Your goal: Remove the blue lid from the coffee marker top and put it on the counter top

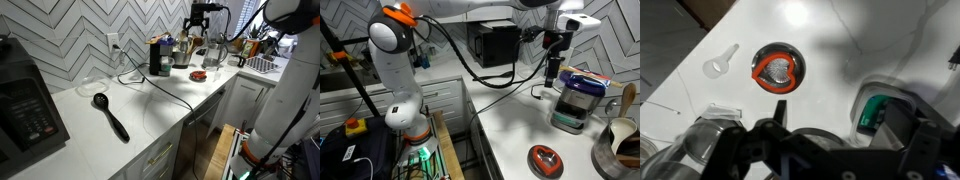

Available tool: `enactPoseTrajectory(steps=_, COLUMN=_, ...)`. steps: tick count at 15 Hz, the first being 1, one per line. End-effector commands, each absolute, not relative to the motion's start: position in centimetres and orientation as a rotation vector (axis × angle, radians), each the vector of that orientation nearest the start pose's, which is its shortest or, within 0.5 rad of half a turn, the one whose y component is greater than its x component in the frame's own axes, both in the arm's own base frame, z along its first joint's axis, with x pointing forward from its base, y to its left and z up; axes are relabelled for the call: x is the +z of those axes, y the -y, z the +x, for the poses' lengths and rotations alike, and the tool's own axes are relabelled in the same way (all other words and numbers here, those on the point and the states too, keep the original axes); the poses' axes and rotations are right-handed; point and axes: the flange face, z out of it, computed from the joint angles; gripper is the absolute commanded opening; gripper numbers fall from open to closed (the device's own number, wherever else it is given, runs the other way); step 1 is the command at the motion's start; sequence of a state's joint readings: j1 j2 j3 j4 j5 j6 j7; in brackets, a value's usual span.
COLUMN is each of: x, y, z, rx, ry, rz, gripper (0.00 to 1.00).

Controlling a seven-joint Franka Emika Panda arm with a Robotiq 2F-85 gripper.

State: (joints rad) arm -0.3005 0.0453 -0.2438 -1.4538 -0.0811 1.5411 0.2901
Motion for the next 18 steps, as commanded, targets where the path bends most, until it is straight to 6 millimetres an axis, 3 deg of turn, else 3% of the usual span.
enactPoseTrajectory(steps=1, x=65.4, y=30.7, z=48.4, rx=-0.021, ry=-1.362, rz=-2.946, gripper=1.00)
enactPoseTrajectory(steps=4, x=64.9, y=31.6, z=49.6, rx=0.002, ry=-1.416, rz=-2.938, gripper=1.00)
enactPoseTrajectory(steps=6, x=64.5, y=32.2, z=50.8, rx=-0.086, ry=-1.453, rz=-2.767, gripper=1.00)
enactPoseTrajectory(steps=11, x=64.3, y=33.7, z=52.8, rx=-0.254, ry=-1.426, rz=-2.536, gripper=1.00)
enactPoseTrajectory(steps=16, x=62.4, y=35.7, z=54.6, rx=-0.253, ry=-1.460, rz=-2.506, gripper=1.00)
enactPoseTrajectory(steps=18, x=61.7, y=36.2, z=55.3, rx=-0.241, ry=-1.477, rz=-2.516, gripper=0.78)
